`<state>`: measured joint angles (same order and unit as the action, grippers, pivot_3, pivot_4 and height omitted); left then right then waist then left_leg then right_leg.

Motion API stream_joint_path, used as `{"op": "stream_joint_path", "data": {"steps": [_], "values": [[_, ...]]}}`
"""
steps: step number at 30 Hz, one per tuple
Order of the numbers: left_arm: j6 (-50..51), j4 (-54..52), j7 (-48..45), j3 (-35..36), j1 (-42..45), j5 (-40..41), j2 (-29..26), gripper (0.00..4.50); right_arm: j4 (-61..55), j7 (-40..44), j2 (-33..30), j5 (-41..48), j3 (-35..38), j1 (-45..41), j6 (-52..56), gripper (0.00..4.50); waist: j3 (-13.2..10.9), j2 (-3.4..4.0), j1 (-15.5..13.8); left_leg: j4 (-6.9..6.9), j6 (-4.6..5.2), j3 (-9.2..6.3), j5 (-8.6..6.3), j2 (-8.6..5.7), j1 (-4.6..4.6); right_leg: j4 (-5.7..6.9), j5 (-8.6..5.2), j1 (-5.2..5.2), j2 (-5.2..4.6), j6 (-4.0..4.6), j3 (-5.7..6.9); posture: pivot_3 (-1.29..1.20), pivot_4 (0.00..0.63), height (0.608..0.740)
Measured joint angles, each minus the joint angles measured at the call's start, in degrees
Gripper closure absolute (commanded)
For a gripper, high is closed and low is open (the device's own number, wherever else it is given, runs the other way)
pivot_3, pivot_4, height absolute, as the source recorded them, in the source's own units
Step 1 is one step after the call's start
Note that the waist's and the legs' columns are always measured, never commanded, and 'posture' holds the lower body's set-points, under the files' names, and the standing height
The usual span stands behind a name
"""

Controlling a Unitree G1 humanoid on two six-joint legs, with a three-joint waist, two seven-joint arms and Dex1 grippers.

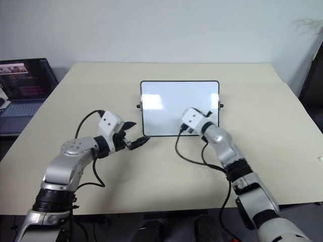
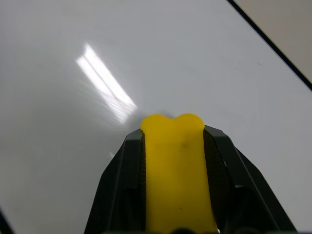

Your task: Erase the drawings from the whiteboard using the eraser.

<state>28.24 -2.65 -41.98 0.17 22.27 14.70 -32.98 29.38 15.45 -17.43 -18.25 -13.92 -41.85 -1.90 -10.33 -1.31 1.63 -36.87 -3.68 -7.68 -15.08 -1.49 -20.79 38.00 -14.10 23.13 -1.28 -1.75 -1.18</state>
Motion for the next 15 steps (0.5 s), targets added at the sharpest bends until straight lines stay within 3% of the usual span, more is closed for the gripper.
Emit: {"op": "stream_joint_path", "data": {"steps": [10,15], "values": [[-0.02,0.1,-0.29,-0.97,1.0,0.12,0.92,0.0,-6.33,0.53,3.91,5.34,3.4,6.71,1.81,3.25,-0.05,0.04,1.26,0.11,0.0,0.1,0.0,0.11,-0.03,-0.01,0.11,0.14,0.11,0.22,-0.06,0.0,0.15,0.74],[0.27,-0.65,-3.25,-1.58,1.96,1.02,0.52,0.0,-22.3,2.7,5.25,11.23,5.76,13.68,9.11,3.26,-0.1,0.09,1.07,0.18,-0.03,0.02,-0.03,0.16,-0.14,-0.04,0.14,0.2,0.08,0.27,-0.02,0.0,0.15,0.74]]}}
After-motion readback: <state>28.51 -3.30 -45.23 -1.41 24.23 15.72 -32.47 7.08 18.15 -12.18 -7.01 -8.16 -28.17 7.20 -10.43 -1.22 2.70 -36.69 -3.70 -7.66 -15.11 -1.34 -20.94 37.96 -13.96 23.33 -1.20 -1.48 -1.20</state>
